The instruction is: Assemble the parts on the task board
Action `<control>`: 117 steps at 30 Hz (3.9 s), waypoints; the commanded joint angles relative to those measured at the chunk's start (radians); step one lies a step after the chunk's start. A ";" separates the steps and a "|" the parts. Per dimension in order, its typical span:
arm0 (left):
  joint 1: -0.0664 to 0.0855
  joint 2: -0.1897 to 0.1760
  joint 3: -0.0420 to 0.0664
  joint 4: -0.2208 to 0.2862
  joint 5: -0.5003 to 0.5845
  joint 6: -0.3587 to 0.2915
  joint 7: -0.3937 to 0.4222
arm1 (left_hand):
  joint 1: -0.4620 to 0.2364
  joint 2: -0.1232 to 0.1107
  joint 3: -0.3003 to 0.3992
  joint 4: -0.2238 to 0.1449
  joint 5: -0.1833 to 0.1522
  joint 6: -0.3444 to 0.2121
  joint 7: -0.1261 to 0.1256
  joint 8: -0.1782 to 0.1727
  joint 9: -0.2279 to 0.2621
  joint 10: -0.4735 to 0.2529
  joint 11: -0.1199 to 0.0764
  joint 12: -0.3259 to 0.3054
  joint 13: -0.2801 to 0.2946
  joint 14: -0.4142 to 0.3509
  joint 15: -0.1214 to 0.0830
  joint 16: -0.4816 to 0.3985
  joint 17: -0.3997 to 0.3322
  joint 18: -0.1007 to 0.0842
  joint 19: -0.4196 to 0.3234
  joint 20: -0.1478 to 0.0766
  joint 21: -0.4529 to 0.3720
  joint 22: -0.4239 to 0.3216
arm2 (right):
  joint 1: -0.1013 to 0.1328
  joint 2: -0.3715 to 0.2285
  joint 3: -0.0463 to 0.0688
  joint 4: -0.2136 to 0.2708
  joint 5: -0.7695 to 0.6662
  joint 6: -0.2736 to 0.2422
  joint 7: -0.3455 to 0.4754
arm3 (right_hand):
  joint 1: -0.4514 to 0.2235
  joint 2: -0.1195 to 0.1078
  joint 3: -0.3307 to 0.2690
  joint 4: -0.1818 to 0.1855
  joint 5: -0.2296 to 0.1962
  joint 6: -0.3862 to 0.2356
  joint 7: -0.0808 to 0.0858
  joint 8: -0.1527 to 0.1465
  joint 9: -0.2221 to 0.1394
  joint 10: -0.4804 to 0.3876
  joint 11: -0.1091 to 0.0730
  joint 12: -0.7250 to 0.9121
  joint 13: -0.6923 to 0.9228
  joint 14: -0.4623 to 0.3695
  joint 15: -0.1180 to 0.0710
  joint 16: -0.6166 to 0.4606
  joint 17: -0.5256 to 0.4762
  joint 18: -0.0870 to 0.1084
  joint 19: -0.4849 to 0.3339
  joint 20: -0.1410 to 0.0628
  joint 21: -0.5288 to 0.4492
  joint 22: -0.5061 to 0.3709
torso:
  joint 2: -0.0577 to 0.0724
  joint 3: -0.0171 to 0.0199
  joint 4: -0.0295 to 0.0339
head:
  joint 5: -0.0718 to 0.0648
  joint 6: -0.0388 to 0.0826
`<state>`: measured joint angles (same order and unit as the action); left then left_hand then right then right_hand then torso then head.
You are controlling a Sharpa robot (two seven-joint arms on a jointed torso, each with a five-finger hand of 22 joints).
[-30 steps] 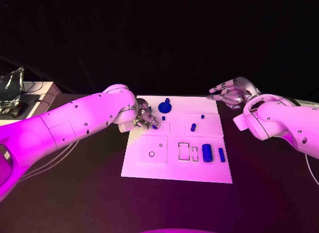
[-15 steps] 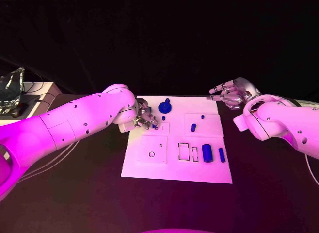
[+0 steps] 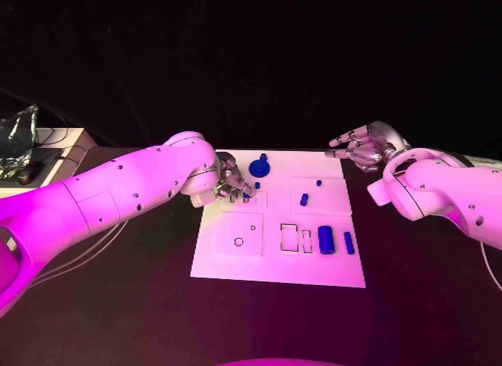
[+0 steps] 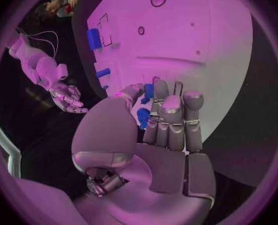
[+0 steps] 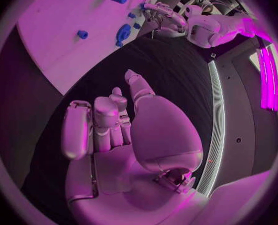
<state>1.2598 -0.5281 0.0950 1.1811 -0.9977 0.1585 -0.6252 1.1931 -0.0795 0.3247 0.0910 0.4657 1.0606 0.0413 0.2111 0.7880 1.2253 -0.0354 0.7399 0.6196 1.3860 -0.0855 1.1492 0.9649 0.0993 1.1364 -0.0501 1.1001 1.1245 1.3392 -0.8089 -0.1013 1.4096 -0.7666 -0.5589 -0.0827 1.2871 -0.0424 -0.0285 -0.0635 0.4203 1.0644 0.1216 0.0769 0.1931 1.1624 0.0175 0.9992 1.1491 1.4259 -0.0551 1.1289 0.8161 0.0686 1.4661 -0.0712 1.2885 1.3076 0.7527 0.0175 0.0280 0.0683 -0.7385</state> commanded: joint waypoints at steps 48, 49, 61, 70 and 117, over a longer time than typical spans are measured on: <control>-0.001 0.000 -0.003 0.023 0.012 -0.003 0.021 | 0.003 -0.038 0.204 -0.165 0.007 0.013 0.007 0.022 0.014 0.013 -0.007 0.010 -0.022 0.005 -0.004 0.011 0.008 0.018 0.009 -0.003 0.006 0.022 | -0.007 0.001 -0.001 0.013 -0.026 0.022 0.016 | -0.003 -0.002 -0.001 0.005 -0.001 -0.003 0.005 -0.005 -0.002 -0.009 0.003 -0.005 -0.002 0.000 -0.001 -0.004 -0.001 -0.004 0.065 0.001 -0.004 0.186 | -0.001 -0.0015 -0.0001 | 0.001 0.009; -0.001 -0.004 0.000 0.028 0.024 0.008 0.021 | 0.004 -0.038 0.204 -0.165 0.007 0.013 0.007 0.022 0.013 0.013 -0.007 0.010 -0.023 0.004 -0.004 0.010 0.007 0.018 0.009 -0.002 0.005 0.022 | -0.007 0.001 -0.001 0.014 -0.026 0.022 0.016 | -0.003 -0.002 -0.001 0.005 -0.001 -0.003 0.005 -0.005 -0.002 -0.009 0.003 -0.005 -0.002 0.000 -0.001 -0.004 -0.001 -0.004 0.065 0.001 -0.004 0.186 | -0.002 -0.0020 0.0002 | 0.001 0.009; 0.000 -0.048 0.026 0.039 0.071 0.211 0.004 | -0.038 -0.010 0.184 -0.153 0.007 0.041 -0.011 0.014 0.002 0.037 -0.016 -0.003 -0.028 0.014 -0.010 0.011 0.021 0.005 0.019 -0.021 -0.004 0.018 | -0.011 -0.007 -0.002 0.019 -0.028 0.025 0.015 | -0.003 -0.001 -0.001 0.005 -0.001 -0.004 0.006 -0.005 -0.003 -0.009 0.003 -0.005 -0.002 0.000 -0.001 -0.004 -0.001 -0.004 0.065 0.001 -0.004 0.186 | -0.001 -0.0011 0.0017 | 0.002 0.011; 0.016 -0.026 0.027 -0.013 0.043 0.259 -0.001 | -0.066 0.000 0.196 -0.164 0.008 0.059 -0.023 0.030 0.024 0.065 -0.025 -0.011 -0.026 0.025 -0.017 0.014 0.045 -0.009 0.043 -0.036 0.010 0.033 | -0.012 -0.006 -0.003 0.018 -0.028 0.026 0.014 | -0.003 -0.001 -0.001 0.005 -0.001 -0.004 0.006 -0.005 -0.003 -0.009 0.003 -0.005 -0.002 0.000 -0.001 -0.004 -0.001 -0.004 0.065 0.001 -0.004 0.186 | 0.001 0.0002 -0.0023 | 0.003 0.014; 0.138 0.187 -0.082 -0.254 -0.034 0.415 -0.015 | -0.094 -0.001 0.227 -0.175 0.021 0.076 -0.042 0.049 0.168 0.092 -0.037 0.002 -0.034 0.036 -0.023 0.040 0.094 -0.011 0.068 -0.029 0.039 0.074 | -0.013 0.021 -0.003 0.008 -0.029 0.027 0.015 | -0.004 -0.001 -0.001 0.005 0.001 -0.003 0.005 -0.004 -0.003 -0.008 0.003 -0.005 -0.002 0.000 -0.001 -0.004 -0.002 -0.004 0.066 0.001 -0.003 0.186 | 0.000 -0.0008 0.0000 | 0.009 0.006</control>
<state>1.3987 -0.3455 0.0136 0.9294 -1.0142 0.5848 -0.6372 1.0901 -0.0874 0.4096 0.0582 0.4802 1.0990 0.0315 0.2604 0.9198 1.2913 -0.0498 0.7357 0.5857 1.4187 -0.1105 1.1869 1.0592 0.0986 1.2076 -0.0850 1.1427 1.1981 1.3271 -0.7898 -0.1047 1.4169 -0.7862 -0.5436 -0.0807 1.2871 -0.0424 -0.0285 -0.0635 0.4203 1.0585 0.1198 0.0769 0.1908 1.1588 0.0211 0.9992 1.1481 1.4260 -0.0551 1.1289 0.8153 0.0687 1.4661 -0.0712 1.2885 1.3074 0.7531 0.0171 0.0286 0.0761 -0.7314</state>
